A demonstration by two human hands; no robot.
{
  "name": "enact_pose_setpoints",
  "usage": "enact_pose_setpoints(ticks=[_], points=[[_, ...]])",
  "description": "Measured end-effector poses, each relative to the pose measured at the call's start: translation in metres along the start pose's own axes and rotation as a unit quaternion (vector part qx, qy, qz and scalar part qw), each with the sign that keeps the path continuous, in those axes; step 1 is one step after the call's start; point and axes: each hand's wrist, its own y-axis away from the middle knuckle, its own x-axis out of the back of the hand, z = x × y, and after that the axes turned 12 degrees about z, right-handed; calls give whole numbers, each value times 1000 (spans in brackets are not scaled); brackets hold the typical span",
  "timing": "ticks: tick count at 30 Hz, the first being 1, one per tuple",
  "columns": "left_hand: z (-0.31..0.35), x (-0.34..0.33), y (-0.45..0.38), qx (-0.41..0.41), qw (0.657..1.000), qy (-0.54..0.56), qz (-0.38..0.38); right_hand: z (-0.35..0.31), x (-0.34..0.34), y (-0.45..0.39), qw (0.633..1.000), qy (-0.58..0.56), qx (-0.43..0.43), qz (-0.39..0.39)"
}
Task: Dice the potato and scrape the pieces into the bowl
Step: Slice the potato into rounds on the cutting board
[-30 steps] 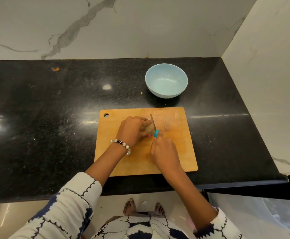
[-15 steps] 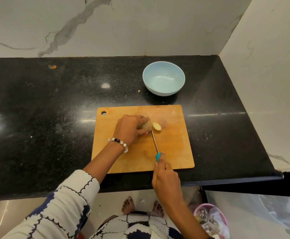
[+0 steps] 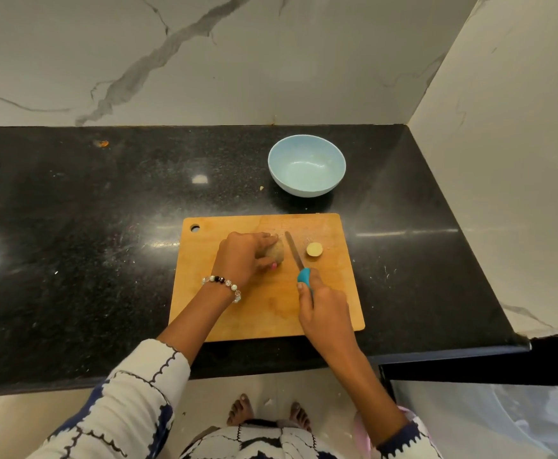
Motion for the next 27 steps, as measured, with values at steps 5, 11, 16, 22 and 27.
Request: enact_pose_setpoints(ticks=[5, 11, 16, 22, 27], points=[[2, 3, -4, -2, 999, -28, -41, -14, -4, 7, 1000, 3, -12, 1], [-1, 0, -8, 6, 998, -36, -59, -20, -4, 7, 998, 57, 11, -20], [0, -2, -2, 8, 1000, -1, 6, -18, -13, 2, 991, 130, 16, -25], [-2, -4, 1, 6, 999, 37, 23, -29, -26, -19, 987, 156, 18, -25], [-3, -8, 4, 12, 997, 60, 38, -29, -31, -22, 986, 163, 22, -22]])
